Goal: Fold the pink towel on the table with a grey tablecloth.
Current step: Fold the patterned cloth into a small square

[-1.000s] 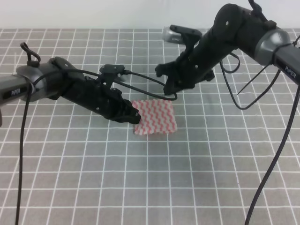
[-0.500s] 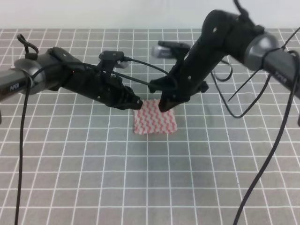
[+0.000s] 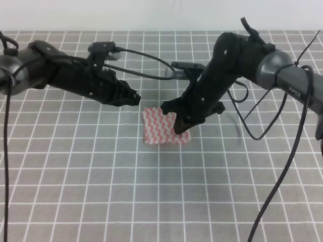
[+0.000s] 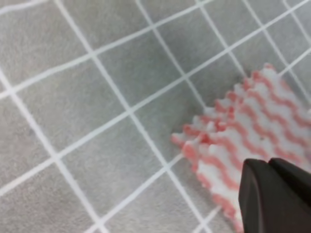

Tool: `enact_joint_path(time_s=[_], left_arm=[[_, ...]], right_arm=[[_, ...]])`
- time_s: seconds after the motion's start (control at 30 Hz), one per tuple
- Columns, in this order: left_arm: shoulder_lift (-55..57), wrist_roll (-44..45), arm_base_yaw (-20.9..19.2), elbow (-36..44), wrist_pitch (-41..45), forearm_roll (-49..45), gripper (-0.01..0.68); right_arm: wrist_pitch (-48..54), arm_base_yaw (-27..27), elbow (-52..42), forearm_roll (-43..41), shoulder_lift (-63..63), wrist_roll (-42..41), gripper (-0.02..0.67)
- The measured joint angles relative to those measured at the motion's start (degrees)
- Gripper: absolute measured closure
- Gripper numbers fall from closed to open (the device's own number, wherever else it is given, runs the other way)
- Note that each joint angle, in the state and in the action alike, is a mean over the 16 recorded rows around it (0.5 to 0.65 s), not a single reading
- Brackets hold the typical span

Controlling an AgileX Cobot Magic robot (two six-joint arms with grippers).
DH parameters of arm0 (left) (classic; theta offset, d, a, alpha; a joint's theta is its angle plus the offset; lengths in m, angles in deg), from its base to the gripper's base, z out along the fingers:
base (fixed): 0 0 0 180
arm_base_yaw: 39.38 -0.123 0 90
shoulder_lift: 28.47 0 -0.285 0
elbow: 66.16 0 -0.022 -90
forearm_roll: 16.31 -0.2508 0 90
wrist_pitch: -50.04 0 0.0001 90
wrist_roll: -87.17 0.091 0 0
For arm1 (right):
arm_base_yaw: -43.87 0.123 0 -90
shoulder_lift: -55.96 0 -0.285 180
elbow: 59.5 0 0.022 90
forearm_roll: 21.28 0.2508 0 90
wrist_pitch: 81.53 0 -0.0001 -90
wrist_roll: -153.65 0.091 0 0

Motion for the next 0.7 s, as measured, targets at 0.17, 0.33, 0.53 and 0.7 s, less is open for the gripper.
enact_joint_path(time_s=[0.17,0.33,0.53,0.7], left_arm=[[-3.1,-0.2,-0.3,0.1,0.3,-0.5,0.674],[-8.4,-0.6,-0.4,1.4,-0.9,-1.5,0.674],[-19.0,-0.9,-0.5,7.6,-6.0,-2.7,0.674],[-31.9,-0.9,-0.5,17.9,-13.5,-2.8,0.674]], right_arm=[[-0.2,0.0,-0.1,-1.1,-0.8,0.0,0.664],[0.3,0.0,-0.3,-3.0,-3.2,0.1,0.664],[-0.3,0.0,-2.0,-5.8,-9.7,0.1,0.664],[-2.0,0.0,-5.1,-7.1,-17.1,0.2,0.664]])
